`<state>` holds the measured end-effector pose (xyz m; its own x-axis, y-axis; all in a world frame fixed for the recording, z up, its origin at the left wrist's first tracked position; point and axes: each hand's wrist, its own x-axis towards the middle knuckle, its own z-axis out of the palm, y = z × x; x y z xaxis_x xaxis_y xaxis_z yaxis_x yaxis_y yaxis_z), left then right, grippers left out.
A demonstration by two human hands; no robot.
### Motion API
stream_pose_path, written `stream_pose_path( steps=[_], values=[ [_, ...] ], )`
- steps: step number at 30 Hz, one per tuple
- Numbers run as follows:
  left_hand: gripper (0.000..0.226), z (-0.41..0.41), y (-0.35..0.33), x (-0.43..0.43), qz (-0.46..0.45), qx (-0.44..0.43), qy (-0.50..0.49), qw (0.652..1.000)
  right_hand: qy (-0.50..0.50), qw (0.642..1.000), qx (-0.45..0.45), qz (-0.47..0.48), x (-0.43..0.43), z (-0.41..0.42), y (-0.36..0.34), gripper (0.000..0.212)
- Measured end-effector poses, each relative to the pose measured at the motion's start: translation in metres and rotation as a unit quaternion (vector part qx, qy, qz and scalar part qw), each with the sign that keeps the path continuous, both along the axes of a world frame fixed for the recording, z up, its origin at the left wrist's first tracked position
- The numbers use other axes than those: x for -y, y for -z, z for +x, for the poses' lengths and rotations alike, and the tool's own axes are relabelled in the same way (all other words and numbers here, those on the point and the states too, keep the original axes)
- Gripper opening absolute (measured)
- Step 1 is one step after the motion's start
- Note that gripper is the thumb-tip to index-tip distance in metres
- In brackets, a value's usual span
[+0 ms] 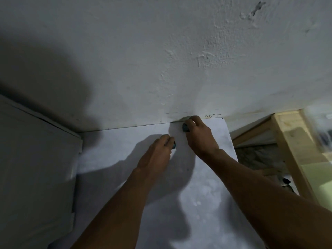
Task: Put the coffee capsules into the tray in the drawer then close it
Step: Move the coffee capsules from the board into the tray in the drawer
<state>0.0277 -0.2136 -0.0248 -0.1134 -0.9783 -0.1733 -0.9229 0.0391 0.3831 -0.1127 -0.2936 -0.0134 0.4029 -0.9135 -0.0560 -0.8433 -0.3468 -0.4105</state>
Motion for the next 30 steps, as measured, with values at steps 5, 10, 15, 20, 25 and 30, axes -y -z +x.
stream_pose_path(
  steps=[5, 10, 15, 20, 25, 30],
  values=[
    [0.049, 0.005, -0.007, -0.004, -0.010, 0.001, -0.024, 1.000, -0.005, 0.999, -0.037, -0.029, -0.011, -0.002, -0.009, 0.021],
    [0.042, 0.007, -0.036, -0.020, -0.026, -0.078, -0.100, 0.992, 0.026, 0.999, -0.025, 0.009, -0.032, -0.002, -0.041, 0.026],
    [0.036, 0.013, -0.066, -0.044, -0.143, -0.086, -0.073, 0.983, 0.022, 1.000, 0.005, -0.006, -0.069, -0.006, -0.066, 0.036],
    [0.043, 0.012, -0.091, -0.078, -0.207, -0.061, -0.052, 0.975, 0.011, 0.999, 0.011, -0.028, -0.108, -0.012, -0.091, 0.040],
    [0.043, 0.008, -0.112, -0.116, -0.214, -0.060, -0.081, 0.972, 0.001, 0.999, 0.017, -0.047, -0.142, -0.017, -0.115, 0.041],
    [0.047, 0.002, -0.135, -0.168, -0.217, -0.022, -0.107, 0.970, -0.018, 0.997, 0.037, -0.069, -0.188, -0.025, -0.137, 0.045]
  ],
)
